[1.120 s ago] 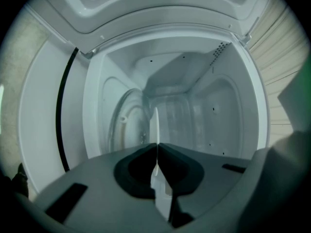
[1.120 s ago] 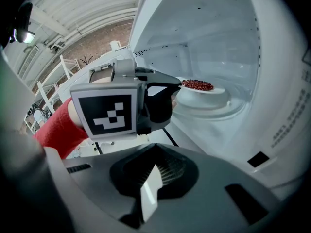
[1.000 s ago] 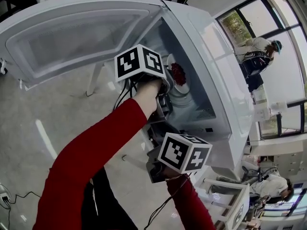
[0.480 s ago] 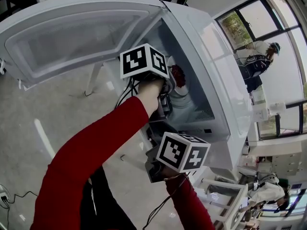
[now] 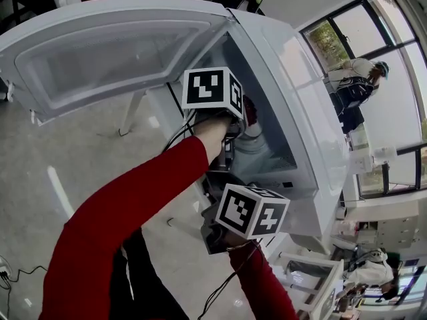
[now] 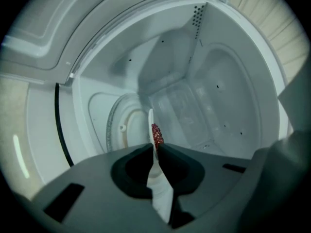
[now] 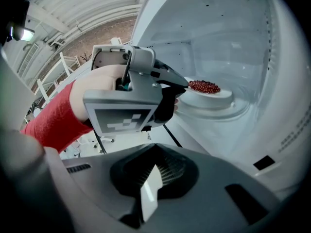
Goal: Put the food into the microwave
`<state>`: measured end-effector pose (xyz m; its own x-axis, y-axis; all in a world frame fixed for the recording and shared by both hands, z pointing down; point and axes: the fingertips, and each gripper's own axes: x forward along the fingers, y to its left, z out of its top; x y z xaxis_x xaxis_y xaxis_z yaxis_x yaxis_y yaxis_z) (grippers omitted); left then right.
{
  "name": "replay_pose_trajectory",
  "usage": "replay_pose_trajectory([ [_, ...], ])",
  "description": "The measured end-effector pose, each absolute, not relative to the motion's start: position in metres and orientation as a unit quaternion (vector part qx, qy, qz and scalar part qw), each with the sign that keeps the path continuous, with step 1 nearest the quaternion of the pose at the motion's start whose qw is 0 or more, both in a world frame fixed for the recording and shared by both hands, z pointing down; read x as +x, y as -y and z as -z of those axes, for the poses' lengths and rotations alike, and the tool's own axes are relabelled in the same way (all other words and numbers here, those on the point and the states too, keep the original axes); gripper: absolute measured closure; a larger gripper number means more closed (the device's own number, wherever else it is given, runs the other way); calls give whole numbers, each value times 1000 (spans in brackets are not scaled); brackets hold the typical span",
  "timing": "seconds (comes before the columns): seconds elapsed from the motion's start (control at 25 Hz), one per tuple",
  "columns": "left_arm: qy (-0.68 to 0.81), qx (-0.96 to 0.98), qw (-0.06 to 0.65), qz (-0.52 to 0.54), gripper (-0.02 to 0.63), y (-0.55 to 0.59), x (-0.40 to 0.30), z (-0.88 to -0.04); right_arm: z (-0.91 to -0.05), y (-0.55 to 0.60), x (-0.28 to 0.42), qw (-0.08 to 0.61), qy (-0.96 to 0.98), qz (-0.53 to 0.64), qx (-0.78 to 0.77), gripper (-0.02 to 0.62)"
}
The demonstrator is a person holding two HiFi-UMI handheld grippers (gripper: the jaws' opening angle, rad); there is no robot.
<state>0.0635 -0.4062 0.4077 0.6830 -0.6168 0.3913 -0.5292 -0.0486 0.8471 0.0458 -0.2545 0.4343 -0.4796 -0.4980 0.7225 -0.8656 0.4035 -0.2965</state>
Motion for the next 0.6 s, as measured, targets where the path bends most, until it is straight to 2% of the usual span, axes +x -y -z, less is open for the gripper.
replay_pose_trajectory([
  [0.6,444,762,469,-54,538,402,60,-416,-438,249,48,281,790,-335,430,582],
])
